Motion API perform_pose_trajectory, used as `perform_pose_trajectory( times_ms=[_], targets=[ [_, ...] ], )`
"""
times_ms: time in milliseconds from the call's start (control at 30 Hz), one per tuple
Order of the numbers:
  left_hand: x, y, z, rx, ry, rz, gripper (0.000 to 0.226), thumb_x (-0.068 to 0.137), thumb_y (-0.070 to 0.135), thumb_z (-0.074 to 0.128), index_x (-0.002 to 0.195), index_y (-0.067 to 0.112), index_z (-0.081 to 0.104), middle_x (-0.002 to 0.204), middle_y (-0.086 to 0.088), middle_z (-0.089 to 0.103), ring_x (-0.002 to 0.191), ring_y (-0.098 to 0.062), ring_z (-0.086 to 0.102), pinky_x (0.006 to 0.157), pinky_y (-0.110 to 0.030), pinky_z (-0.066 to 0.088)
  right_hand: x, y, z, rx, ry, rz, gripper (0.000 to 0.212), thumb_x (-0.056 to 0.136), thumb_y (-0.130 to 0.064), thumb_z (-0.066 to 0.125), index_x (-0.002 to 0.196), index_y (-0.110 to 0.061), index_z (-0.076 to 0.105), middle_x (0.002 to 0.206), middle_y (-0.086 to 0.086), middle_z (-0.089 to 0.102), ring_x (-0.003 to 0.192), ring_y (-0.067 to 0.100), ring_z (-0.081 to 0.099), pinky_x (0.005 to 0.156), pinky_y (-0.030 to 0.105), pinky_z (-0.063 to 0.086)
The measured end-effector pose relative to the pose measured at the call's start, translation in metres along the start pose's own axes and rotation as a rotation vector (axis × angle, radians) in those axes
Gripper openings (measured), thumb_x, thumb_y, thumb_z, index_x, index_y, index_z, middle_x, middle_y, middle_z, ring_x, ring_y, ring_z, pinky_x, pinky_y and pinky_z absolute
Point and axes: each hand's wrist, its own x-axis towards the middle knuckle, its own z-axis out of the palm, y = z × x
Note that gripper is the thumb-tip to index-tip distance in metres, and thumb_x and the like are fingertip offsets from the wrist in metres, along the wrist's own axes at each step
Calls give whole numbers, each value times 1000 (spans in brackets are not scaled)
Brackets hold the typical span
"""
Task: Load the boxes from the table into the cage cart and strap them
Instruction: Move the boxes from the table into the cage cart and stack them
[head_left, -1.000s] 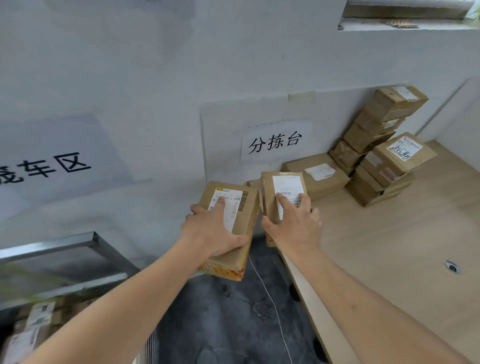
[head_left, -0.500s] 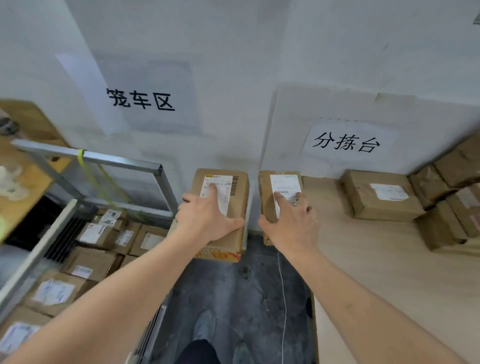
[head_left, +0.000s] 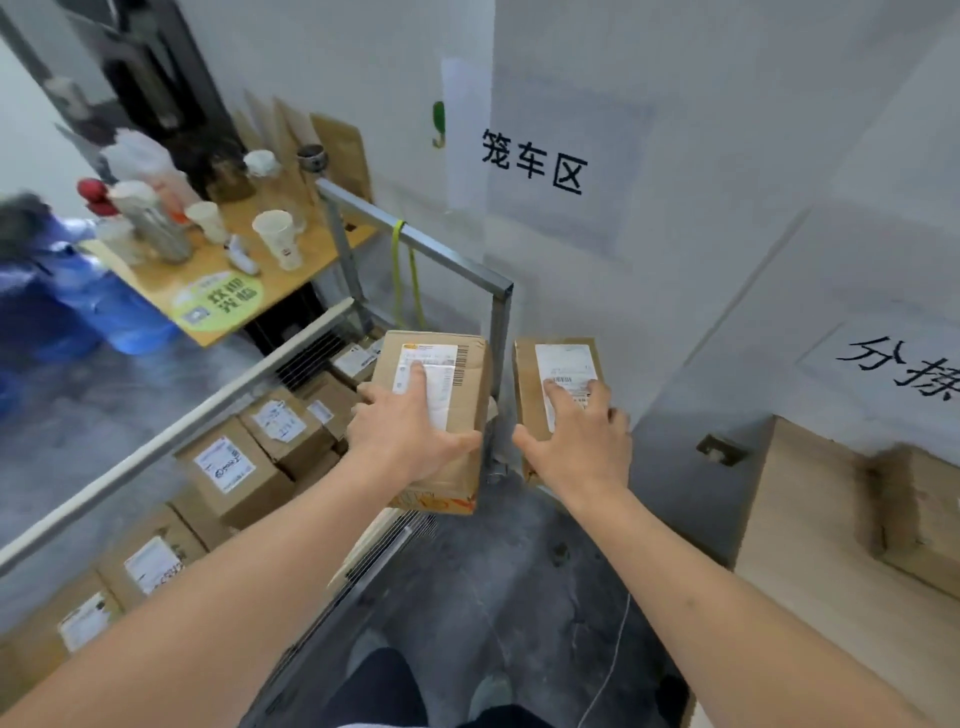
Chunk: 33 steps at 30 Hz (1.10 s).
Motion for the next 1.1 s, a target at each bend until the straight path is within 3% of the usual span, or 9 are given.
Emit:
perform_pose_trajectory(
  times_ms=[200, 633, 933, 1100],
  targets=[
    [-7, -87, 4, -89, -1, -170, 136, 56, 102, 51, 162, 37, -3, 155, -32, 24, 129, -48, 48, 101, -52, 50, -10, -74, 31, -1, -60, -166, 73, 87, -70, 58, 151, -39, 42, 154, 9, 33, 125, 37, 45, 102, 49, 45],
    [-16, -318, 10, -253, -30, -443, 135, 57, 100, 57, 162, 36, 1, 151, -30, 29, 130, -48, 48, 101, -50, 48, -70, -284, 128, -77, -251, -439, 67, 88, -71, 58, 145, -40, 43, 157, 10, 29, 128, 39, 43, 103, 50, 42],
    [-12, -453, 45, -344, -67, -602, 135, 56, 100, 58, 162, 37, 3, 147, -29, 32, 126, -47, 49, 96, -49, 49, -109, -393, 221, -85, -374, -542, 68, 88, -72, 58, 146, -41, 40, 154, 7, 30, 126, 36, 42, 102, 48, 44],
    [-1, -506, 90, -412, -102, -747, 134, 58, 100, 58, 162, 41, -3, 153, -30, 27, 135, -52, 41, 105, -53, 45, -119, -430, 293, -64, -462, -602, 67, 87, -75, 57, 144, -43, 43, 154, 8, 33, 124, 37, 45, 100, 46, 46]
  ],
)
